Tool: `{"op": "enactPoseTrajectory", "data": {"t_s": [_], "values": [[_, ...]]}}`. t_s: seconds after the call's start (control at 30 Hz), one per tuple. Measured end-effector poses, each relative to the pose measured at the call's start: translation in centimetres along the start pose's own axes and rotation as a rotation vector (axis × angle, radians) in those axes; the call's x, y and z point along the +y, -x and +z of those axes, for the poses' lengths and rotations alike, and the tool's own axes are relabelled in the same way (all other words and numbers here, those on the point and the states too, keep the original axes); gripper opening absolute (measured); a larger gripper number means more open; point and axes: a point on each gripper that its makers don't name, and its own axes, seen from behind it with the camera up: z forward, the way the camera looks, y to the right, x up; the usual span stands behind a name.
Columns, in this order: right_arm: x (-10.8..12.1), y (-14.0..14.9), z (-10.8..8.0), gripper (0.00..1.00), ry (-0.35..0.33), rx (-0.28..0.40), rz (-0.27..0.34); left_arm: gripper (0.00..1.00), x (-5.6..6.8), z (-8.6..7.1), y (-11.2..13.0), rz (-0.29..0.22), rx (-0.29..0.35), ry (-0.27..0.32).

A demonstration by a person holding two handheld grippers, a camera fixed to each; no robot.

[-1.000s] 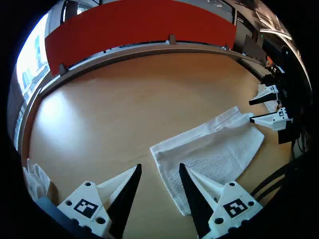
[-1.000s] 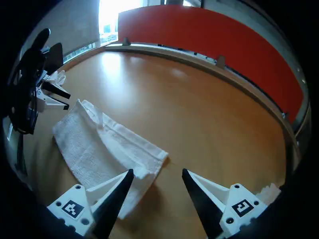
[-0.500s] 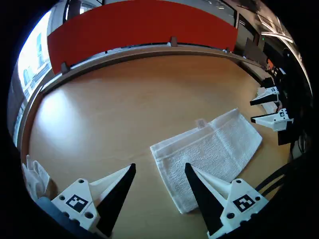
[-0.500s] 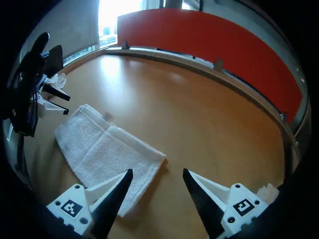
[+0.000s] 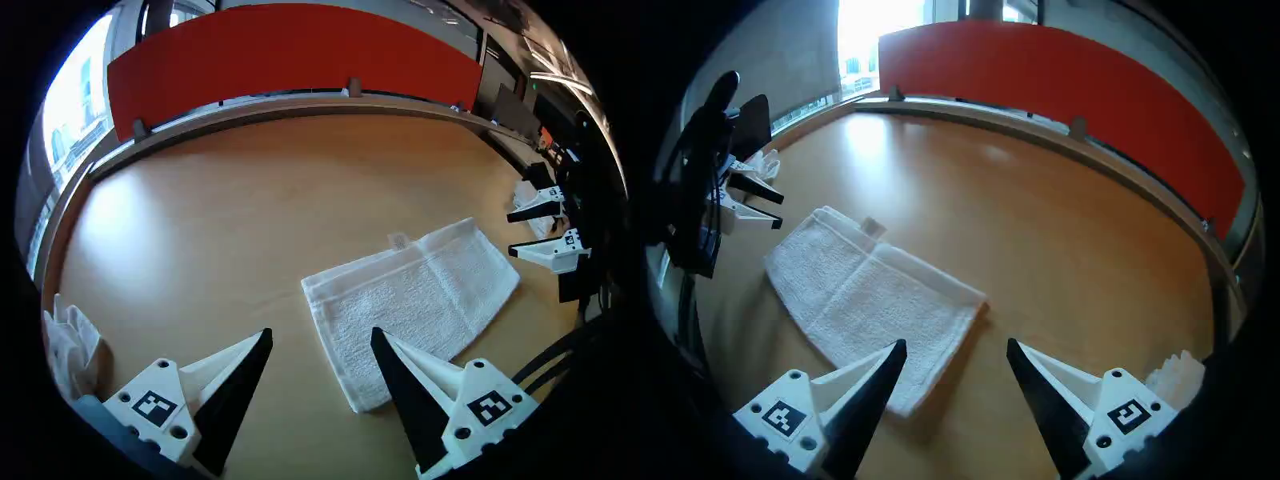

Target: Fold towel

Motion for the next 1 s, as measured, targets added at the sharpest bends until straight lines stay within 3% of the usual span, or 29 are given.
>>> {"op": "enactPoseTrajectory", "data": {"t_s": [0.53, 1.0], "values": [[-1.7, 2.0, -2.5, 0.97, -0.010, 0.003, 0.017, 0.91, 0.7, -2.6, 2.9, -0.040, -0.002, -0.019], [-1.9, 2.4, -2.7, 0.97, -0.031, 0.001, -0.007, 0.91, 0.2, -4.3, 4.1, -0.088, 0.010, -0.054]]}}
